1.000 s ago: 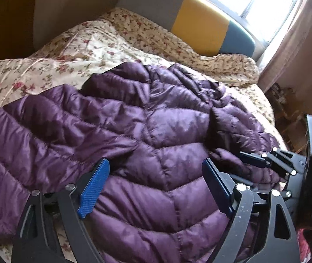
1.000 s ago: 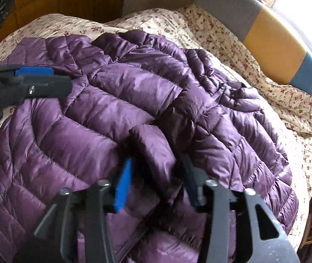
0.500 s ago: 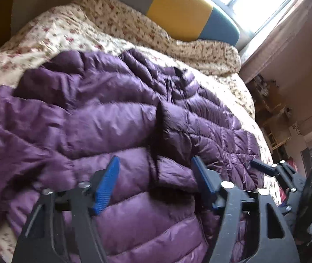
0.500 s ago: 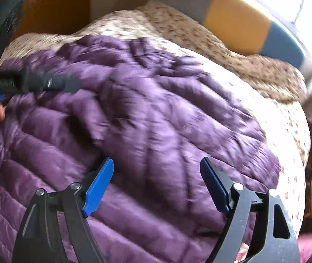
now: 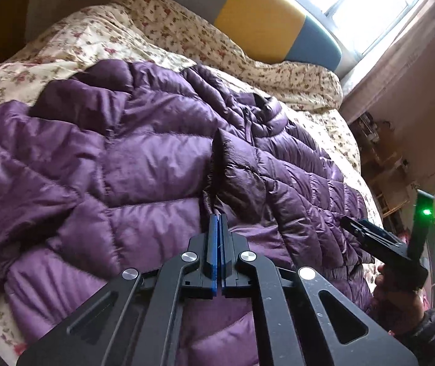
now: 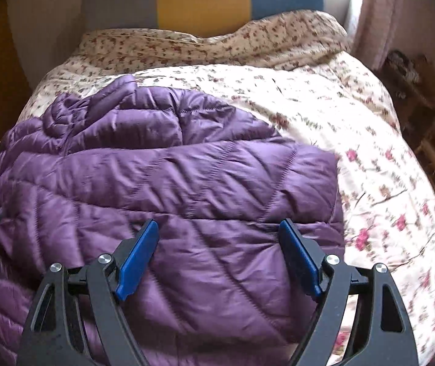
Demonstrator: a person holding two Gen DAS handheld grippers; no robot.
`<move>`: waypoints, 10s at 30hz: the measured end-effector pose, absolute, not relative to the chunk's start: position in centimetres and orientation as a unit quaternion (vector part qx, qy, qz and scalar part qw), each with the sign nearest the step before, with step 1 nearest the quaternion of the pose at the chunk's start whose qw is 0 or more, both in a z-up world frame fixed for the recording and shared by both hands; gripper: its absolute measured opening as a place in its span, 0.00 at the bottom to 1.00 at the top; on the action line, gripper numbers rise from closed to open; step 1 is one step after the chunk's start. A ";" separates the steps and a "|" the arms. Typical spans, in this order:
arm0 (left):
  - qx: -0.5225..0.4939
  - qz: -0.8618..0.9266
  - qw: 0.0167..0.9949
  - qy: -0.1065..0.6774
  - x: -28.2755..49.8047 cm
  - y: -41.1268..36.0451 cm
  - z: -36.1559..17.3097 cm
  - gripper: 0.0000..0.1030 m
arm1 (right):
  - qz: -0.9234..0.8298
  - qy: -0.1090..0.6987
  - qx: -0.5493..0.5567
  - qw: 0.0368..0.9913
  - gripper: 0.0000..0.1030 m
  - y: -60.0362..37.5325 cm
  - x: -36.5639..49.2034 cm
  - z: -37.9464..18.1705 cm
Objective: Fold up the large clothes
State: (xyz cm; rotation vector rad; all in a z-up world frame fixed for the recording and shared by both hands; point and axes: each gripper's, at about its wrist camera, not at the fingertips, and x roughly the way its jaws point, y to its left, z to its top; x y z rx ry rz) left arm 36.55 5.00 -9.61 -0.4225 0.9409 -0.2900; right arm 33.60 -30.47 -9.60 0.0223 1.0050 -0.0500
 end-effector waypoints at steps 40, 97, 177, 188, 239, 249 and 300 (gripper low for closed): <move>-0.109 -0.041 0.892 0.436 38.8 2.7 -12.9 0.55 | -0.019 0.459 -0.015 0.888 0.91 -25.8 35.6 -14.1; -0.350 0.019 0.889 0.295 25.6 23.0 -1.6 0.16 | -0.023 0.452 -0.019 0.892 0.92 -25.9 35.2 -14.0; -0.260 -0.069 0.895 0.355 32.8 13.4 -7.0 0.57 | -0.013 0.462 -0.017 0.887 0.02 -24.6 33.8 -9.3; -0.192 -0.042 0.883 0.427 35.9 11.8 -11.4 0.54 | -0.049 0.473 -0.022 0.880 0.01 -27.2 33.6 -12.3; -0.063 -0.004 0.910 0.411 39.4 8.3 -12.5 0.78 | 0.049 0.429 -0.008 0.902 0.76 -18.0 36.9 -14.0; -0.063 -0.003 0.911 0.408 39.5 8.2 -12.5 0.80 | 0.050 0.427 -0.006 0.903 0.77 -17.9 37.0 -14.1; -0.206 -0.147 0.861 0.441 6.1 12.3 -9.7 0.12 | 0.168 0.547 -0.032 0.820 0.09 -32.8 4.0 -7.4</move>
